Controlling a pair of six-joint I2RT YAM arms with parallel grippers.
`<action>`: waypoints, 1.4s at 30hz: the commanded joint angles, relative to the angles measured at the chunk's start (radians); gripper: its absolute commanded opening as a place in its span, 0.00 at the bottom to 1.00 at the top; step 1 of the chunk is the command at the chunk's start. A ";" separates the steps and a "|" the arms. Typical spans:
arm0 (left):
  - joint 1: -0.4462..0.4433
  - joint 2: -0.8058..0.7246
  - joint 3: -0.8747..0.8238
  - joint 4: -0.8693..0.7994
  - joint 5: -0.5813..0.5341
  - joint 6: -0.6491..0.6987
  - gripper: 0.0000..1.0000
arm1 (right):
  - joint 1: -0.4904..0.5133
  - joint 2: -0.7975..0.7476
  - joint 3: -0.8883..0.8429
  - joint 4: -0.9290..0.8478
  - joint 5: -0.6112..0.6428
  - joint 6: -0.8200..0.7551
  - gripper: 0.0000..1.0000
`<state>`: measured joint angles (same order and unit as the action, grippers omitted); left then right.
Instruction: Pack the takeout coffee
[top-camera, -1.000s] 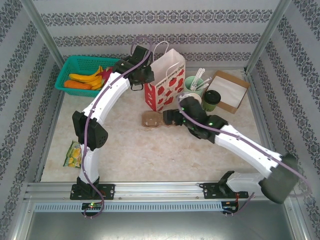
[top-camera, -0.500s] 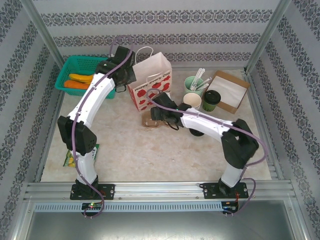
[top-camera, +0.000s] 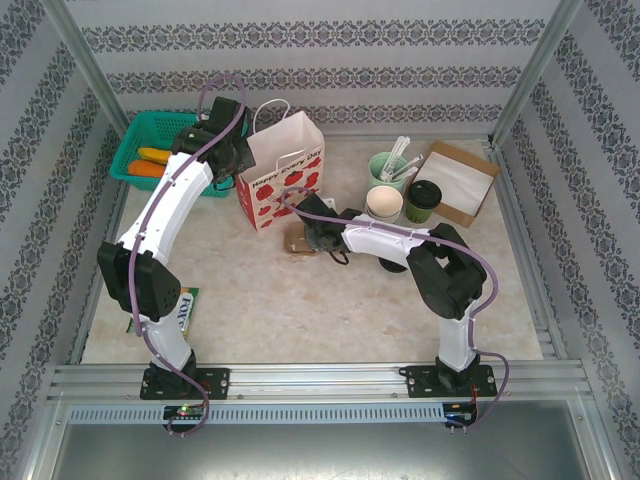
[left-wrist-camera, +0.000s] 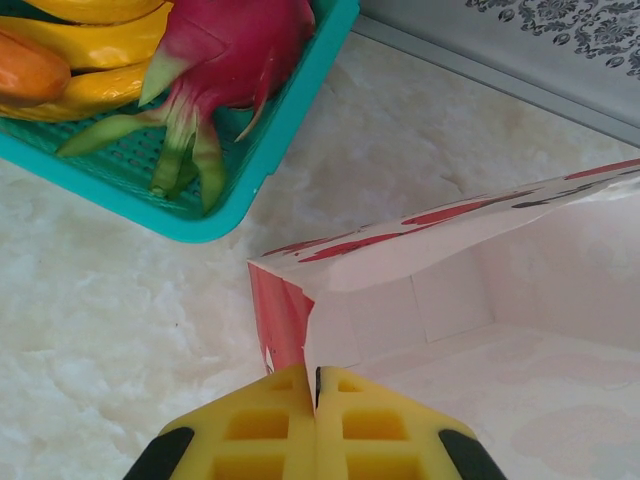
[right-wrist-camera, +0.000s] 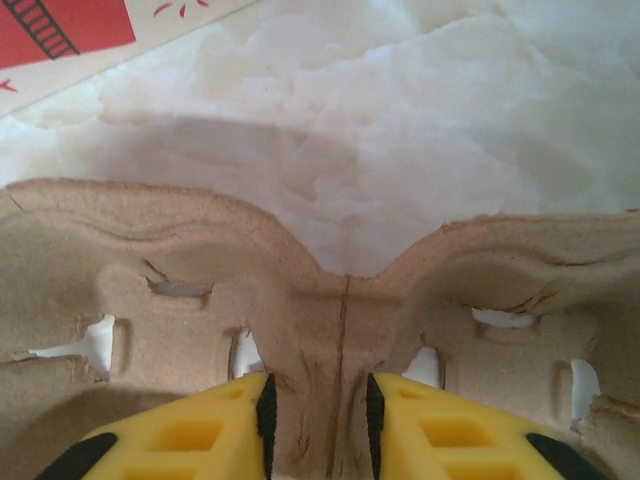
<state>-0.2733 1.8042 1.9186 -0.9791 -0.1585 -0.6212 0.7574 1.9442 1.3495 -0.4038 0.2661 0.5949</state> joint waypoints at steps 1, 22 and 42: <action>0.006 -0.025 -0.023 0.015 -0.006 -0.004 0.00 | 0.002 0.012 0.027 -0.027 0.045 0.023 0.30; 0.005 -0.049 -0.049 0.057 0.090 -0.017 0.00 | -0.001 0.004 0.000 -0.060 0.048 0.005 0.17; 0.006 -0.080 -0.078 0.027 0.154 0.003 0.00 | 0.012 -0.211 -0.152 -0.085 -0.059 -0.084 0.00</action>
<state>-0.2733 1.7477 1.8320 -0.9051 -0.0448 -0.6285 0.7574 1.8484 1.2469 -0.4511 0.2504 0.5587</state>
